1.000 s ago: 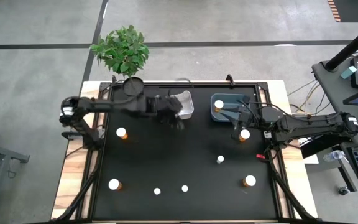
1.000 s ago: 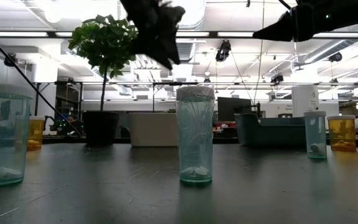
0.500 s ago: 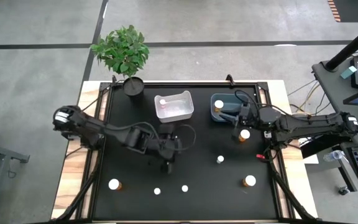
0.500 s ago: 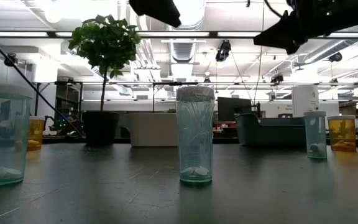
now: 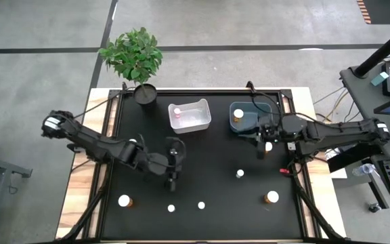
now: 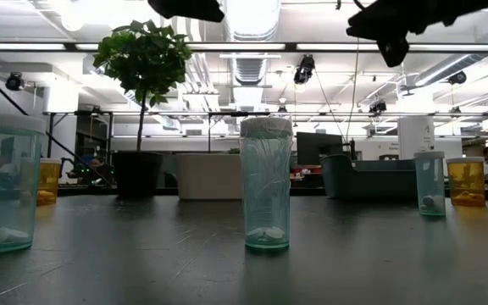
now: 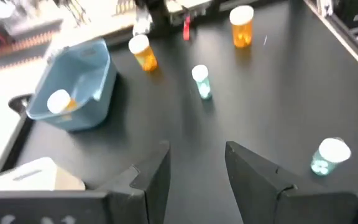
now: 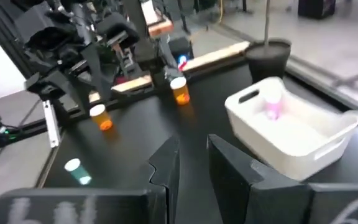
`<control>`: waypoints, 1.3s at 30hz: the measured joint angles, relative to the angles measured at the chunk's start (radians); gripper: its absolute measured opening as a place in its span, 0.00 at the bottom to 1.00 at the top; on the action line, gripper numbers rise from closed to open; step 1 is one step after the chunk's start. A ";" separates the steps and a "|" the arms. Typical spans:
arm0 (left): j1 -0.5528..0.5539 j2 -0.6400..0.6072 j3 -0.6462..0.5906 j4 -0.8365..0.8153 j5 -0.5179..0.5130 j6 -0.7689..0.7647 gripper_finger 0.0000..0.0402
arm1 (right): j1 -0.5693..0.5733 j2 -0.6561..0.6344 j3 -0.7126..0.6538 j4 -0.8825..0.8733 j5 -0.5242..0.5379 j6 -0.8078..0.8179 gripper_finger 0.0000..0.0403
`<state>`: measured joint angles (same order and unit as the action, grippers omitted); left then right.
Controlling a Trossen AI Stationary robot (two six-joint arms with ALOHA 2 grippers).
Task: Pick and place medicine bottles into bin by pill shape (circle, oval)
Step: Put the orange capsule bottle into the blue bin
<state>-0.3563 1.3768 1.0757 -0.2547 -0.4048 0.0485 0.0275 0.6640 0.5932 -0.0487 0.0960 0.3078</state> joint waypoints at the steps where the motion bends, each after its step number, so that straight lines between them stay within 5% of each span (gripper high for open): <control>1: 0.001 -0.023 -0.032 0.032 -0.006 0.027 0.34 | 0.006 0.014 0.023 -0.030 0.001 0.027 0.18; 11: 0.030 -0.190 -0.302 0.362 -0.202 0.270 0.34 | 0.032 0.202 0.300 -0.588 0.000 0.314 0.18; 23: 0.049 -0.316 -0.427 0.432 -0.260 0.281 0.34 | 0.031 0.438 0.543 -1.393 -0.102 0.635 0.13; 32: 0.049 -0.386 -0.427 0.459 -0.259 0.272 0.34 | 0.031 0.381 0.470 -1.458 -0.100 0.740 0.06; 39: 0.048 -0.386 -0.429 0.456 -0.256 0.270 0.34 | 0.025 0.318 0.404 -1.426 -0.098 0.892 0.16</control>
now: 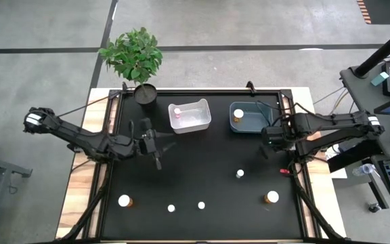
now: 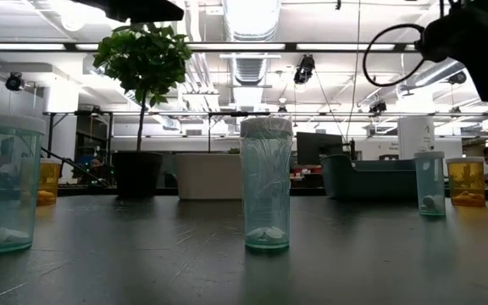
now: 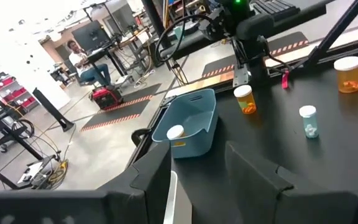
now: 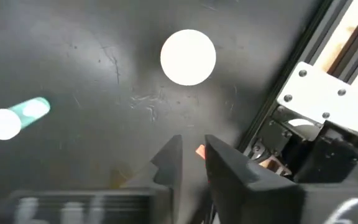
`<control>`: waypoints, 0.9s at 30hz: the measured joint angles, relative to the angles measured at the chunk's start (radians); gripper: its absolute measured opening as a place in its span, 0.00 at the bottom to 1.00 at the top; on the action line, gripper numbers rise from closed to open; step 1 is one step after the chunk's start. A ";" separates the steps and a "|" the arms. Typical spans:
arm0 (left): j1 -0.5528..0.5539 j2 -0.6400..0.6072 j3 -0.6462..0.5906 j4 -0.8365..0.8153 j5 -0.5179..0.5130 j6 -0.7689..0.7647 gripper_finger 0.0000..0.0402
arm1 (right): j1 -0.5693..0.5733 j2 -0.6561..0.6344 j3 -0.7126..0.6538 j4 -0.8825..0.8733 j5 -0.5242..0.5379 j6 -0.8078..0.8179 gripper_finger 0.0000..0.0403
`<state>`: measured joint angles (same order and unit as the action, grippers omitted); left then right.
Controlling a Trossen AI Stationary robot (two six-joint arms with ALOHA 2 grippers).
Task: Pick and place medicine bottles into bin by pill shape (circle, oval)
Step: Put the orange capsule bottle into the blue bin
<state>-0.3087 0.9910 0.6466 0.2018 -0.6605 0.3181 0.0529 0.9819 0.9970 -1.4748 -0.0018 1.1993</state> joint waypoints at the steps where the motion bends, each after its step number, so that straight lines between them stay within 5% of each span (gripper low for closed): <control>1: -0.001 0.004 -0.002 -0.001 0.000 0.000 0.34 | -0.002 -0.001 -0.005 -0.001 0.000 0.016 0.19; 16: -0.013 0.031 -0.010 -0.001 0.003 -0.051 0.34 | -0.201 0.049 -0.088 0.131 0.001 -0.119 0.69; 27: -0.015 0.027 -0.010 -0.001 0.003 -0.023 0.34 | -0.313 0.049 -0.205 0.265 -0.034 -0.194 0.79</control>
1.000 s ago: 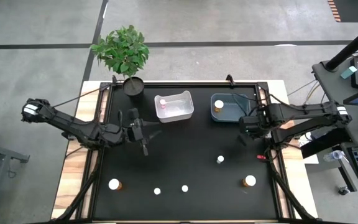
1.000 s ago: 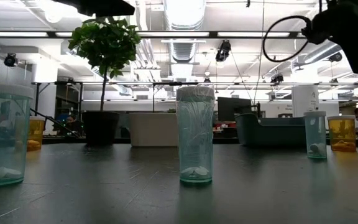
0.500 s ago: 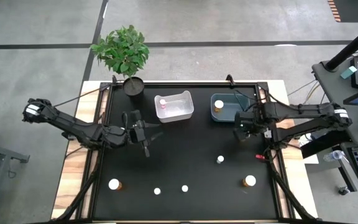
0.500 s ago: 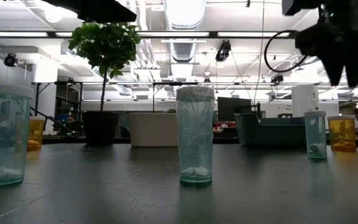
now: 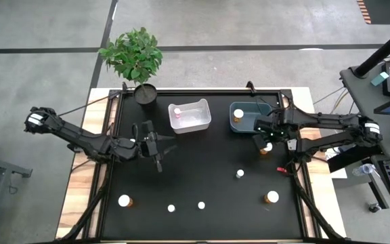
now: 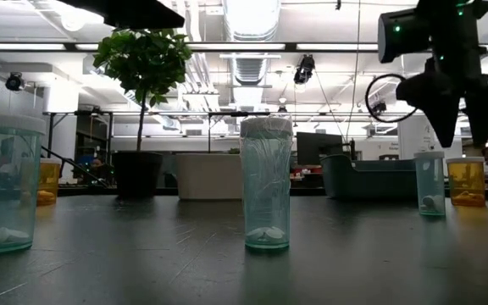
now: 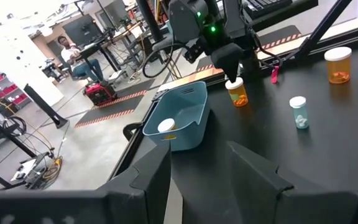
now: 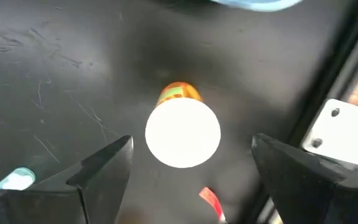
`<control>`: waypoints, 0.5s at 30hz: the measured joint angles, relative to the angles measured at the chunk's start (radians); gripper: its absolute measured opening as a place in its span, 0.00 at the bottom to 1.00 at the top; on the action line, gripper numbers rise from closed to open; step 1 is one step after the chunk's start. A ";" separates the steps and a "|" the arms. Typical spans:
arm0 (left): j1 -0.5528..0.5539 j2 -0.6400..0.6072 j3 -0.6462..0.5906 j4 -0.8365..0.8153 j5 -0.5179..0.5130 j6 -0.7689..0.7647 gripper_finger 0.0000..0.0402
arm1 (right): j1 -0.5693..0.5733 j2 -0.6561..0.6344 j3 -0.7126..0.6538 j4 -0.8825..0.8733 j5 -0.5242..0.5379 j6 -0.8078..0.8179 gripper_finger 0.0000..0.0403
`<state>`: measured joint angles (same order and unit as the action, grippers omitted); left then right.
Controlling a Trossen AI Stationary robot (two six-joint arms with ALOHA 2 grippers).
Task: Pick and place medicine bottles into bin by pill shape (circle, oval)
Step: Put the orange capsule bottle into the blue bin
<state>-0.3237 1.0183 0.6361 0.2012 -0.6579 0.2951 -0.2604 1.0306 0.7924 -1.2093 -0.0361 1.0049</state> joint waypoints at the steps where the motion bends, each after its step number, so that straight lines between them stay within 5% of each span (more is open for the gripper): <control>1: 0.000 0.000 0.000 0.000 0.000 0.000 0.34 | 0.000 0.000 -0.010 0.015 -0.006 0.003 0.79; 15: 0.001 0.000 0.000 0.000 -0.003 0.009 0.34 | 0.000 0.012 -0.108 0.118 -0.017 0.035 0.76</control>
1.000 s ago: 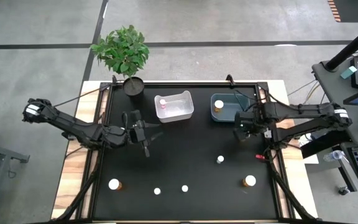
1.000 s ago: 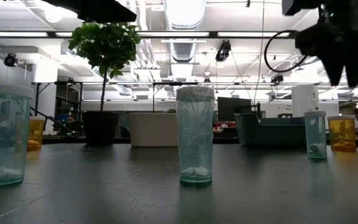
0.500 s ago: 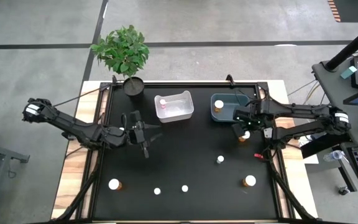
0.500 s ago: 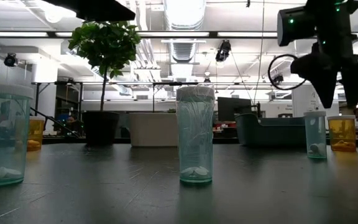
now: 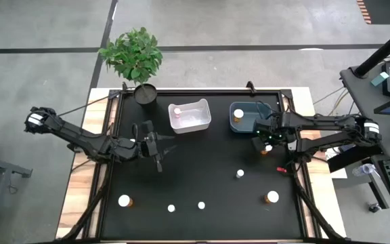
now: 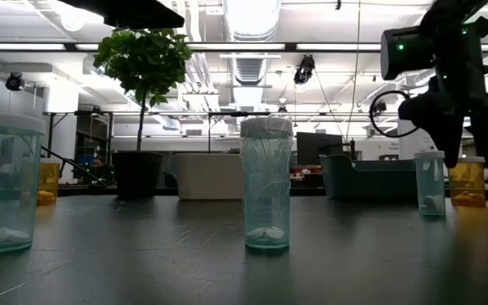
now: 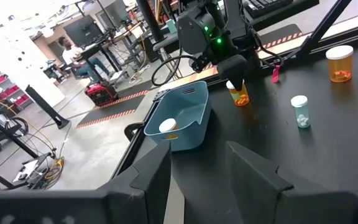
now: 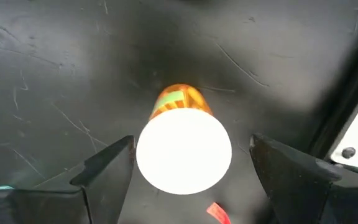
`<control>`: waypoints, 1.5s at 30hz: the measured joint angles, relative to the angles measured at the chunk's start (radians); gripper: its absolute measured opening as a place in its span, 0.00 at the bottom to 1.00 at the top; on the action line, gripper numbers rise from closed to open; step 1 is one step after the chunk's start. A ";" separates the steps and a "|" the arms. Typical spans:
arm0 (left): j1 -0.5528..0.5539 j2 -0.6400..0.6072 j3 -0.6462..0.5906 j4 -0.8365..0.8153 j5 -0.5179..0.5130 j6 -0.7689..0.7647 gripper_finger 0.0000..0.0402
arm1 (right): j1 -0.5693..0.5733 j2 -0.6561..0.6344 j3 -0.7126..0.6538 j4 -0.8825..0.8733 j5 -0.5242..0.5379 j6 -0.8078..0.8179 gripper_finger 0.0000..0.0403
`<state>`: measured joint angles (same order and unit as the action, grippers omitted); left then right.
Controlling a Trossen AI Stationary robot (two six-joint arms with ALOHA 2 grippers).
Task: Pick and place medicine bottles into bin by pill shape (circle, oval)
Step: Put the orange capsule bottle into the blue bin
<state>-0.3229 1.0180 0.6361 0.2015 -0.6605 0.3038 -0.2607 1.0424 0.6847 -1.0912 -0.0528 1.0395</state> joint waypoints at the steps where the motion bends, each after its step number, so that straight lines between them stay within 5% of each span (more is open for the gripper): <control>1: 0.000 0.000 0.000 0.000 0.000 0.000 0.34 | 0.000 0.001 -0.001 0.007 0.000 0.000 0.75; 16: 0.000 0.000 -0.001 0.000 0.000 -0.009 0.34 | 0.000 0.040 -0.001 0.039 0.001 0.006 0.73; 27: 0.000 0.000 -0.002 -0.001 0.000 -0.010 0.34 | 0.000 0.078 -0.001 0.048 0.002 -0.002 0.49; 45: -0.001 0.000 -0.004 -0.001 0.001 -0.014 0.34 | 0.057 0.086 0.136 0.027 -0.053 0.035 0.49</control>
<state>-0.3236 1.0176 0.6323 0.2008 -0.6598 0.2901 -0.2040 1.1279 0.8208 -1.0641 -0.1059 1.0745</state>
